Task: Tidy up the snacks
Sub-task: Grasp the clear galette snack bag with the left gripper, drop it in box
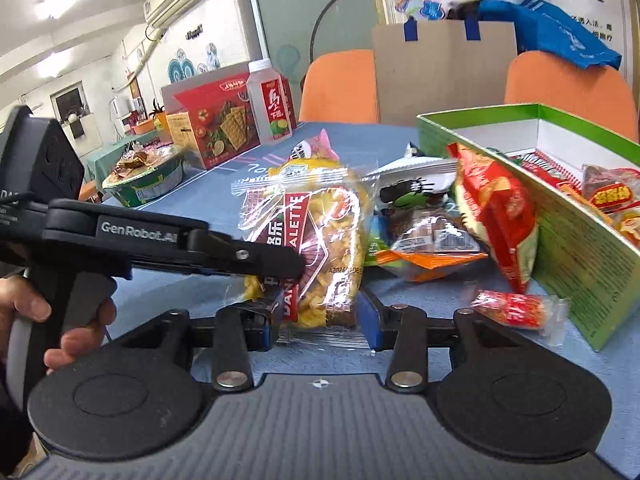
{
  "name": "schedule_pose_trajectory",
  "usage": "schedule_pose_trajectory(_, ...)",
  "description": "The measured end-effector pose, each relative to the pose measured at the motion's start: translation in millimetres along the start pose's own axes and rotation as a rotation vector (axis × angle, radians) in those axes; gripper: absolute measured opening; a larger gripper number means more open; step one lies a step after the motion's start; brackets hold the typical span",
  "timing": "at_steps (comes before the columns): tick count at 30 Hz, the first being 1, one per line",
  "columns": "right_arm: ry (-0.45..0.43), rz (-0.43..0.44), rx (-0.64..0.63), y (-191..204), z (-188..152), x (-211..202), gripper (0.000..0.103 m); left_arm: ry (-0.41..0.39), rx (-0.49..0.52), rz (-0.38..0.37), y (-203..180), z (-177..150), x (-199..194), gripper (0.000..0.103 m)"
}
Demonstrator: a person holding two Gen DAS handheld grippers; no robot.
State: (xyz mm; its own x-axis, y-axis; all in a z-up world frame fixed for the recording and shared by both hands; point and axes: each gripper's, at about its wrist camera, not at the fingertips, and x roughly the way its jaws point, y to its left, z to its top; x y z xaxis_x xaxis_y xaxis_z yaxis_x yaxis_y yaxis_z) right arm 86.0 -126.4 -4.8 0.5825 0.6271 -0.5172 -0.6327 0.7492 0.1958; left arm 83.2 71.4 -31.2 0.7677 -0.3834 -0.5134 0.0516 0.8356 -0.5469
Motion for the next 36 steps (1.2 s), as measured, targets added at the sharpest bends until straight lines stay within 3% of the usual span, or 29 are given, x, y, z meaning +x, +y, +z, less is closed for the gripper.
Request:
schedule_pose_trajectory(4,0.017,0.013,0.031,-7,-1,6,0.091,-0.002,-0.024,-0.02,5,-1,-4,0.088)
schedule_pose_trajectory(7,0.028,0.045,0.048,-7,0,12,0.092,0.021,-0.014,-0.038,4,-1,1,0.082)
schedule_pose_trajectory(11,0.032,0.067,0.053,-3,0,8,0.074,0.002,0.022,-0.032,-9,-1,-5,0.077)
schedule_pose_trajectory(19,-0.151,0.018,0.026,-4,23,-42,0.07,-0.089,0.15,-0.113,-56,28,-23,0.076)
schedule_pose_trajectory(29,-0.265,-0.106,0.09,-56,53,-50,0.069,-0.081,0.228,-0.204,-103,73,39,0.076)
schedule_pose_trajectory(36,-0.272,-0.169,0.15,-96,67,-36,0.067,-0.021,0.231,-0.222,-116,102,92,0.077)
